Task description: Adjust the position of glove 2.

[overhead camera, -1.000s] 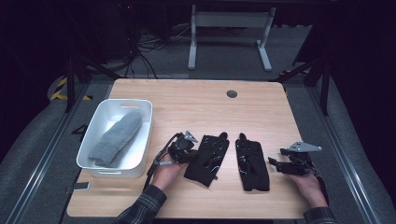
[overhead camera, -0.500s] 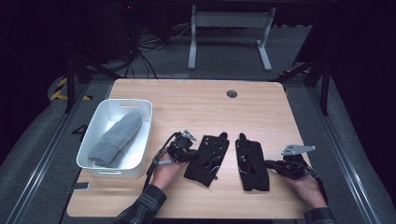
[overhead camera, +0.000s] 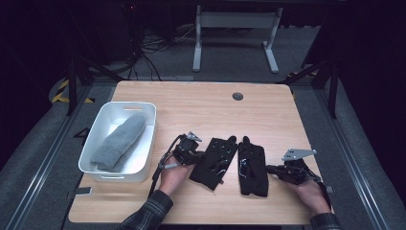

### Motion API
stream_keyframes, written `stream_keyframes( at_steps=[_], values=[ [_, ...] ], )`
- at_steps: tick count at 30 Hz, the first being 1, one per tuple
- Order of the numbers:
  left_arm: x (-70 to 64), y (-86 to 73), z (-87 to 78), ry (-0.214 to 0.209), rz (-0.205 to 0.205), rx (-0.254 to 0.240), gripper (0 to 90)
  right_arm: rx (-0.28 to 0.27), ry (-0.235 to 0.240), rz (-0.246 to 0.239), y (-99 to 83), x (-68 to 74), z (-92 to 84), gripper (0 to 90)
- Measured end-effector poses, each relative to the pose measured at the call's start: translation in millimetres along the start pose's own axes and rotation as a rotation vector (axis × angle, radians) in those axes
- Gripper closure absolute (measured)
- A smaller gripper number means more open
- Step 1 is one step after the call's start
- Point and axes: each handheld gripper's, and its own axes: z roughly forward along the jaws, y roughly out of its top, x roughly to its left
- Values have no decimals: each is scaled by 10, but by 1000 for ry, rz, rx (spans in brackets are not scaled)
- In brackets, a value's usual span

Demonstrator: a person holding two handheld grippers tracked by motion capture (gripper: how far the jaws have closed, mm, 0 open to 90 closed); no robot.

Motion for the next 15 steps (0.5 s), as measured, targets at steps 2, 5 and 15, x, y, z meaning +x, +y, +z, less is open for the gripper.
stream_keyframes(
  at_steps=[2, 5, 15],
  values=[
    [22, 3, 9, 3, -14, -10, 876, 1, 1, -2, 4, 7, 4, 900],
    [50, 6, 24, 14, -25, -15, 876, 4, 3, -9, 22, 29, 23, 900],
    [25, 35, 27, -27, -29, -43, 876, 5, 20, -25, 64, 79, 76, 900]
  ],
)
